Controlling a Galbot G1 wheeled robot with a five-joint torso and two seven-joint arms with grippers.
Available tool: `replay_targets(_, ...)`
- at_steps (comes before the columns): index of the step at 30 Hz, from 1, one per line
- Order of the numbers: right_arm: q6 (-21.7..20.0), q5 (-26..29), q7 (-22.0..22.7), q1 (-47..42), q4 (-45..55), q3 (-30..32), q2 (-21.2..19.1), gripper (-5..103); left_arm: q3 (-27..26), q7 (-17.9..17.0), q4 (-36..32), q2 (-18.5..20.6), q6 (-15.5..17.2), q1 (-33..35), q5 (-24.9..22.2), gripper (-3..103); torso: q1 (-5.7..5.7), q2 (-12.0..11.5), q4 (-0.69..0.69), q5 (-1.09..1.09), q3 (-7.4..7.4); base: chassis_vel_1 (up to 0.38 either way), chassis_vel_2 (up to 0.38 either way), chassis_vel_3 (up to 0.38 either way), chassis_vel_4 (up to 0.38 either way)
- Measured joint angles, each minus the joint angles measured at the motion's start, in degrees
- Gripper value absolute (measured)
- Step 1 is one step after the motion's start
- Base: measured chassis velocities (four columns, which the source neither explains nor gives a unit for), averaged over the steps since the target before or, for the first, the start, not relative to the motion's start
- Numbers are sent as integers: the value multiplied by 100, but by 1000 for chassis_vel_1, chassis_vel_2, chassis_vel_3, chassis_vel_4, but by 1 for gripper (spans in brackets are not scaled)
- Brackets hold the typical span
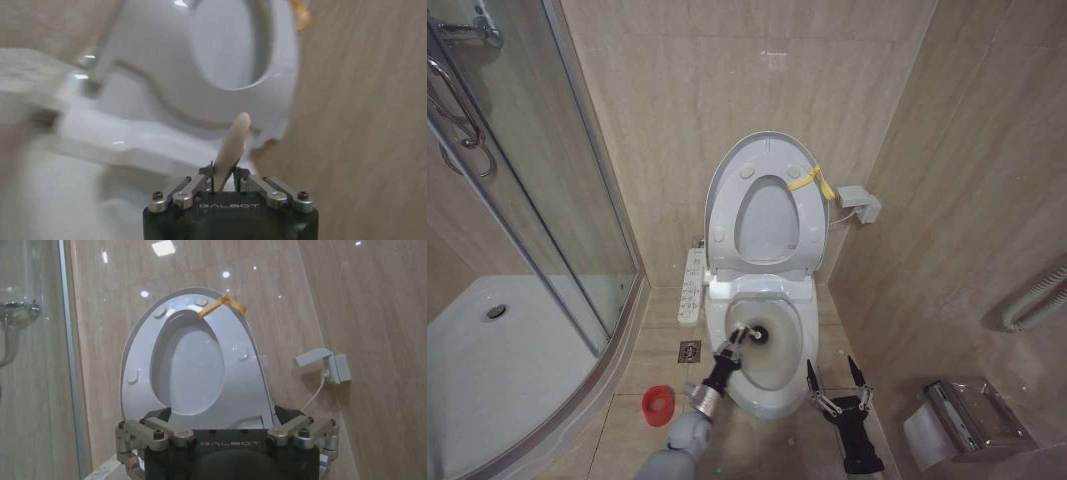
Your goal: Open the toilet lid, clean the toilet bowl with a toilet brush, close the toilet lid, and flush.
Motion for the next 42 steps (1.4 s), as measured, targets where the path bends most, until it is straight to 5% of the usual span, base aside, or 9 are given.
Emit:
replay_targets(4, 19, 13, -1, -66, 47, 48, -17, 100, 232, 25, -13, -515, -95, -146, -20, 18, 0, 0, -6, -4, 0, 0, 0, 0, 0)
replay_targets(12, 21, 57, 6, -99, 80, 105, -42, 100, 339, 40, -209, -577, -22, -445, -125, 19, 0, 0, -3, -1, 0, 0, 0, 0, 0)
replay_targets(20, 18, 60, 16, -63, 63, 104, -35, 100, 626, 172, -1051, -573, 58, -32, -119, 19, 0, 1, -4, -3, 0, 0, 0, 0, 0)
replay_targets(31, 27, 48, 6, -79, 33, 86, -20, 100, 417, 291, -502, -566, -68, -149, -1, 19, -1, 1, -2, -2, 0, 0, 0, 0, 0)
replay_targets(42, 43, -32, -21, -59, -23, 14, 25, 100, 241, 258, -1101, -44, -108, 94, -54, 19, -1, 1, -3, -3, 0, 0, 0, 0, 0)
